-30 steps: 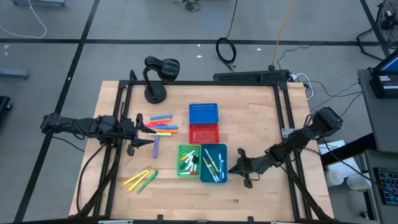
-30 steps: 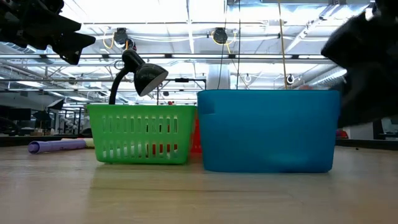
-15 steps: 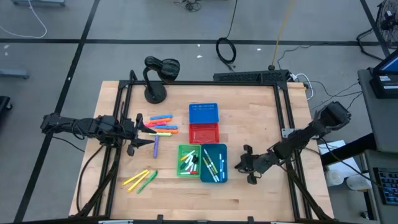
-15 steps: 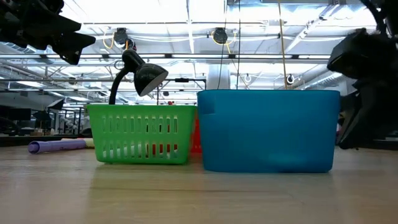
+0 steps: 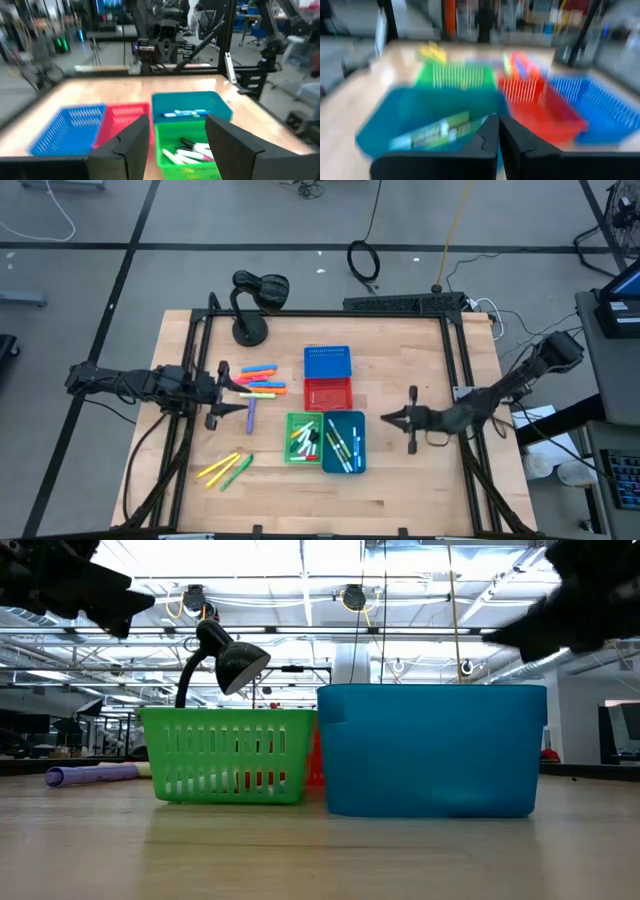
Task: Pick & Place Markers
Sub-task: Put the left yellow pen into the red bin
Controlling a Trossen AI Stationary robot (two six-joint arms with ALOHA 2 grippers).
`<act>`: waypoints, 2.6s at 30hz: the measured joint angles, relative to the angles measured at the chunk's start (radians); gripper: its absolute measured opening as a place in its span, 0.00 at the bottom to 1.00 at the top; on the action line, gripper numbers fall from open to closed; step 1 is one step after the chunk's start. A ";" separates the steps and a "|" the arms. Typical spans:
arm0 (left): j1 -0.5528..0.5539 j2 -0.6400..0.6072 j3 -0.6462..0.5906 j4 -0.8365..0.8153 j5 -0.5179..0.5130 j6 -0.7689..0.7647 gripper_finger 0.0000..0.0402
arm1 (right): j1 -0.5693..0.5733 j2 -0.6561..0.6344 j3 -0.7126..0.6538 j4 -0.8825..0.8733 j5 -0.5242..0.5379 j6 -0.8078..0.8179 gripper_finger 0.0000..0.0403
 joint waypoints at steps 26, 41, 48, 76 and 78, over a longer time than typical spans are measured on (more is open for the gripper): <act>-0.025 0.174 0.078 0.068 0.084 -0.396 0.49 | -0.014 -0.045 -0.136 0.587 0.000 -0.384 0.00; -0.323 0.993 0.469 -0.695 0.206 -1.165 0.33 | -0.013 -0.043 -0.146 0.392 -0.024 -0.303 0.00; -0.423 1.100 0.469 -0.698 0.220 -1.319 0.32 | -0.013 -0.043 -0.159 0.381 -0.132 -0.273 0.00; -0.781 1.184 0.469 -0.747 0.079 -1.645 0.44 | -0.013 -0.043 -0.162 0.311 -0.133 -0.163 0.00; -0.785 1.229 0.475 -0.767 0.080 -1.629 0.44 | -0.013 -0.043 -0.162 0.307 -0.133 -0.146 0.00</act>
